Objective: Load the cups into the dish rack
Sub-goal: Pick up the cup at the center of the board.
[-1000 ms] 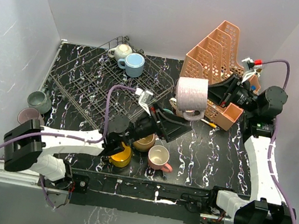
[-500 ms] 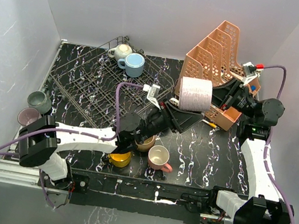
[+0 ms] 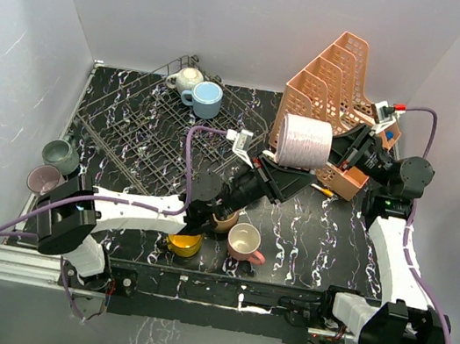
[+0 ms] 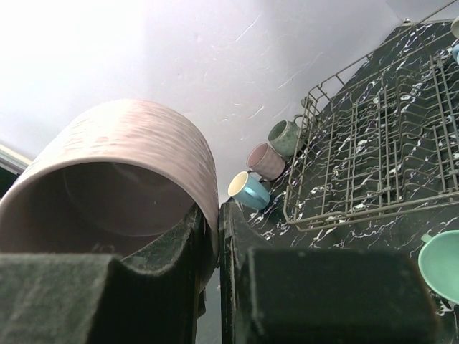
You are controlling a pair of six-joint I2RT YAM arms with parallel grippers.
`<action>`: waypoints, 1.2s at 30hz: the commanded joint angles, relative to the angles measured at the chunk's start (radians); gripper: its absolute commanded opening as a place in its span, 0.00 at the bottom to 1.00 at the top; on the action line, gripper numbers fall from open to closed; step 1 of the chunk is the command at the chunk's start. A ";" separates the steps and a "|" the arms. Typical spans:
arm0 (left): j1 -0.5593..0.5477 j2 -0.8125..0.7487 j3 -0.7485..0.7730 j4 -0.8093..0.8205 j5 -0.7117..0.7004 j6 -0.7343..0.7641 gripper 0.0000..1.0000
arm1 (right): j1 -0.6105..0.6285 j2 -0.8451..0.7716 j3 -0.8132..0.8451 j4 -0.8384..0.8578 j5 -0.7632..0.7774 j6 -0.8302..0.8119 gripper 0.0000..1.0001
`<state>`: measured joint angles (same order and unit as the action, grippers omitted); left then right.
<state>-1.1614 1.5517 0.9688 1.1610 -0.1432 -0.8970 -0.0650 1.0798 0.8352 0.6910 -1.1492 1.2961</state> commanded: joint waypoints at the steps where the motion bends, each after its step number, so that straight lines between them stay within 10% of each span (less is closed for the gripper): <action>1: 0.008 -0.065 0.020 0.051 -0.052 0.040 0.00 | 0.007 -0.055 0.015 0.059 -0.010 -0.077 0.08; 14: 0.068 -0.178 -0.068 0.051 -0.001 0.020 0.00 | -0.005 -0.142 0.046 -0.298 -0.083 -0.568 0.67; 36: 0.348 -0.625 -0.188 -0.625 0.028 0.057 0.00 | -0.133 -0.166 0.013 -0.768 -0.075 -1.216 0.70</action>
<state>-0.8608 0.9821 0.7128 0.6403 -0.1535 -0.8932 -0.1806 0.8875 0.8345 0.0505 -1.2549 0.2691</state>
